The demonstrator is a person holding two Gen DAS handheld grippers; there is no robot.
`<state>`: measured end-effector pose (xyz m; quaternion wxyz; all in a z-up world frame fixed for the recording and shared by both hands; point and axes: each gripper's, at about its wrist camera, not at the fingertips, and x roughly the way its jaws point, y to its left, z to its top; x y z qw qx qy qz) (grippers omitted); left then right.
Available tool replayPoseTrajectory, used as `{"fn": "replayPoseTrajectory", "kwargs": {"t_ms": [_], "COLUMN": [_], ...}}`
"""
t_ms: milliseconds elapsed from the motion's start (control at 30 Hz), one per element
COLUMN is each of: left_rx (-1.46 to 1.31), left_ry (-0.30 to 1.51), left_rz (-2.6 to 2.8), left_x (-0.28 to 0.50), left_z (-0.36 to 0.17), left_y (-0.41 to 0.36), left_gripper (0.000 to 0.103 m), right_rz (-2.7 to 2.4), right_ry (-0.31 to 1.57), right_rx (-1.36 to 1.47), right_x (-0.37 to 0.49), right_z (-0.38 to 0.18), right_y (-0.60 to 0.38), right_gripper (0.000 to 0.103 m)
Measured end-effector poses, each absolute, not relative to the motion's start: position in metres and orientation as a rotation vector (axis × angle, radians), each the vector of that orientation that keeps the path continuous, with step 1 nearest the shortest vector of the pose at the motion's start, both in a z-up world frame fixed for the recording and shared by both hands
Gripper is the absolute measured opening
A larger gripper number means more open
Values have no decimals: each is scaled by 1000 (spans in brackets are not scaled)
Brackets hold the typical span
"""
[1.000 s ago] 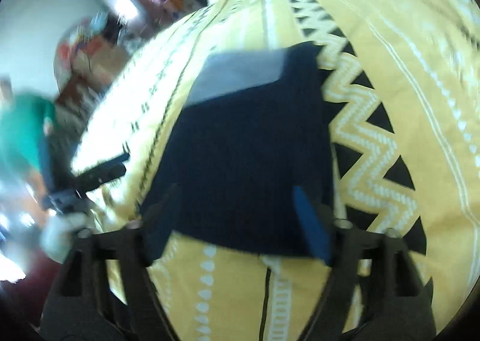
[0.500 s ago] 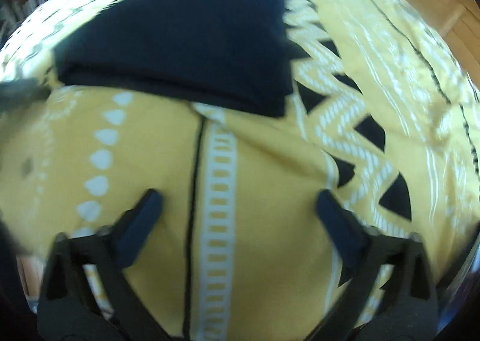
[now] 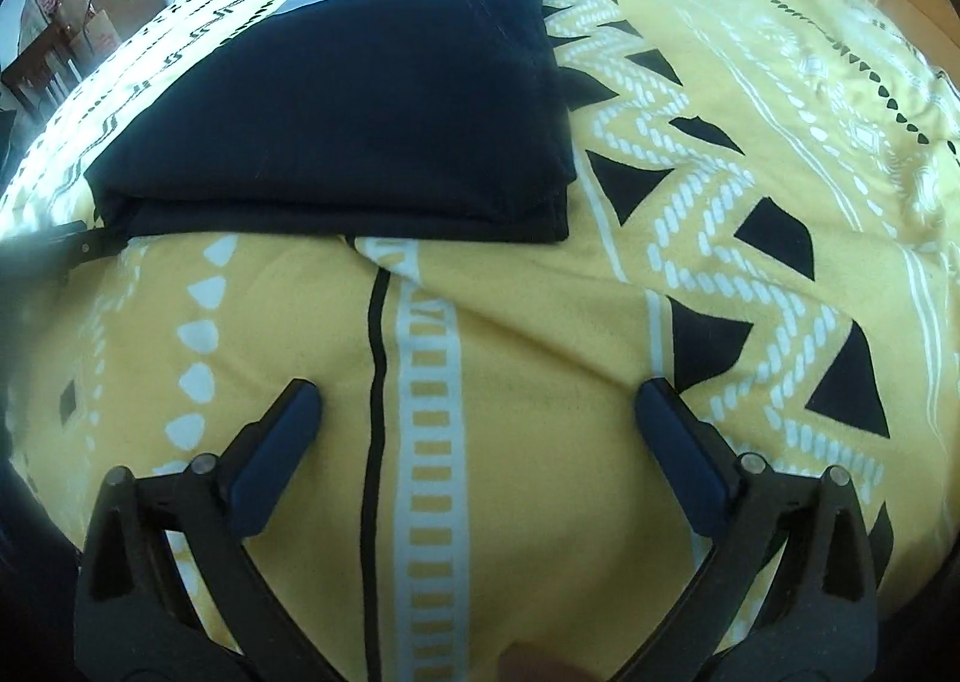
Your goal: Fold small clothes
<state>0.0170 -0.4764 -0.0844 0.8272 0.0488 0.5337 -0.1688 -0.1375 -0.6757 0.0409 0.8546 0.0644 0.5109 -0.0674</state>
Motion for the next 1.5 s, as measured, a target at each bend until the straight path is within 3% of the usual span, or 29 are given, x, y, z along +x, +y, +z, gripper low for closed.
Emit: {"fn": "replayPoseTrajectory", "kwargs": {"t_ms": [200,1000,1367,1500], "left_rx": [95,176,160,128], "left_ry": [1054,1055,720,608], "left_rz": [-353,-320,-370,-403], "left_x": [17,7,-43,-60], "left_z": [-86,-62,95,151], "left_y": [-477,-479,-501,-512], "left_gripper": [103,103,103,103], "right_rz": [-134,-172,-247,-265], "right_ry": [1072,1087,743,683], "right_rx": [140,159,44,34], "right_x": [-137,-139,-155,-156], "right_z": [40,53,236,280], "right_y": [-675,-681,-663,-649], "right_gripper": [103,103,103,103]}}
